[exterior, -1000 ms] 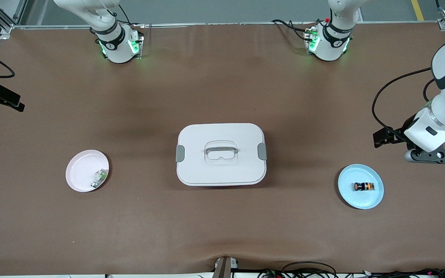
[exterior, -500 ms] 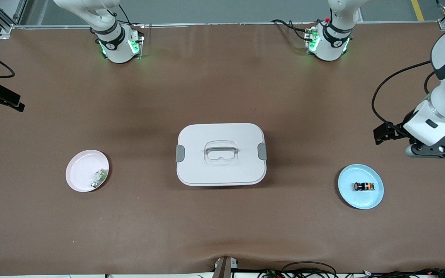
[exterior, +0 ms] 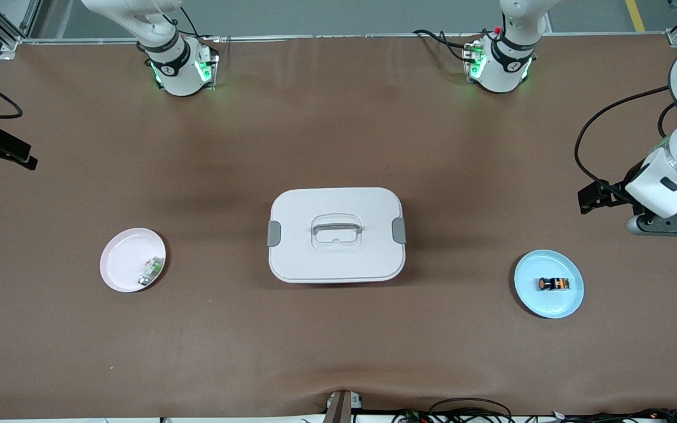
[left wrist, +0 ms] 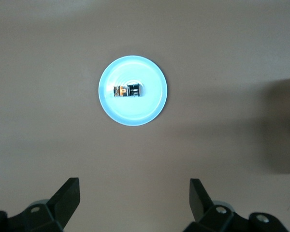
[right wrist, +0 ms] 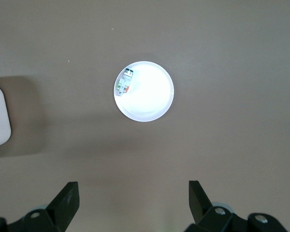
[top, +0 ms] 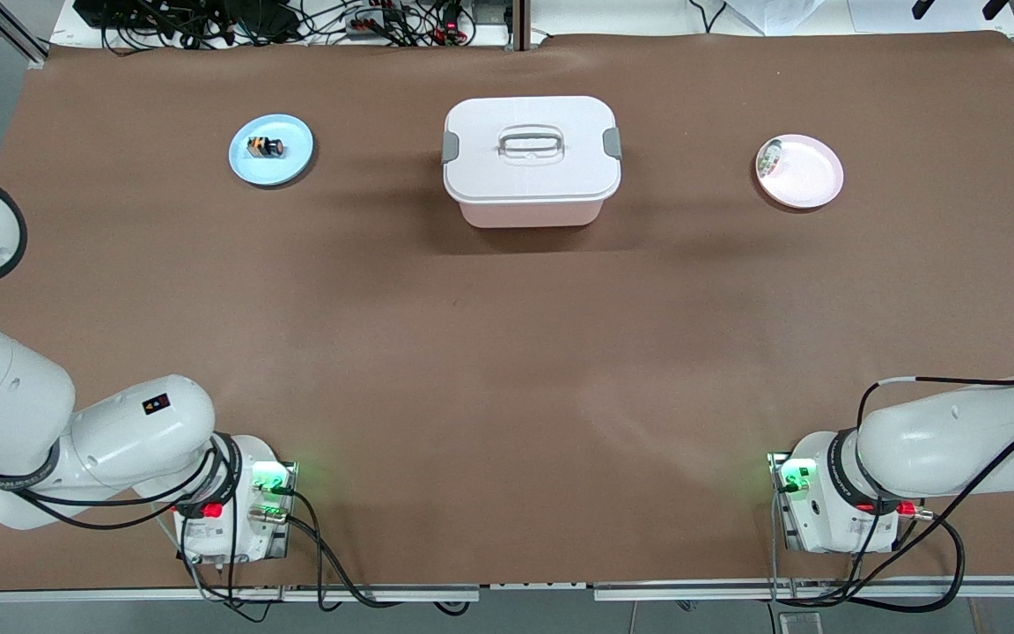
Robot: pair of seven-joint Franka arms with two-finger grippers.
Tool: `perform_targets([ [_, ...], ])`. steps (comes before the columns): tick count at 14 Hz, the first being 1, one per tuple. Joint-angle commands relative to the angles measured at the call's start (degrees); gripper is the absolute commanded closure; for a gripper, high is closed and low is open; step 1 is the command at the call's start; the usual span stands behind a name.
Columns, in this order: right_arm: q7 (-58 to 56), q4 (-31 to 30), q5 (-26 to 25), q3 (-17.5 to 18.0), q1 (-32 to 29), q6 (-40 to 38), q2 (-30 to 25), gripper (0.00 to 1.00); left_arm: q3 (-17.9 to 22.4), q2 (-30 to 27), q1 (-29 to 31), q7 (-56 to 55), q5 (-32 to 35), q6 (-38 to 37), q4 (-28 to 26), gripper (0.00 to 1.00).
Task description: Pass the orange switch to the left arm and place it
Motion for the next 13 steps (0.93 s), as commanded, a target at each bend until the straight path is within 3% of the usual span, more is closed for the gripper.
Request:
perform_targets([
  [1,0.6,1.5,0.3,0.6,-0.9,-1.0,0.5,0.00,-0.3,-3.0,0.3,-0.4,-0.3,-2.4,-0.3,0.00],
  [13,0.6,1.5,0.3,0.6,-0.9,-1.0,0.6,0.00,-0.1,-6.2,1.5,-2.1,-4.9,-3.0,-0.4,0.00],
])
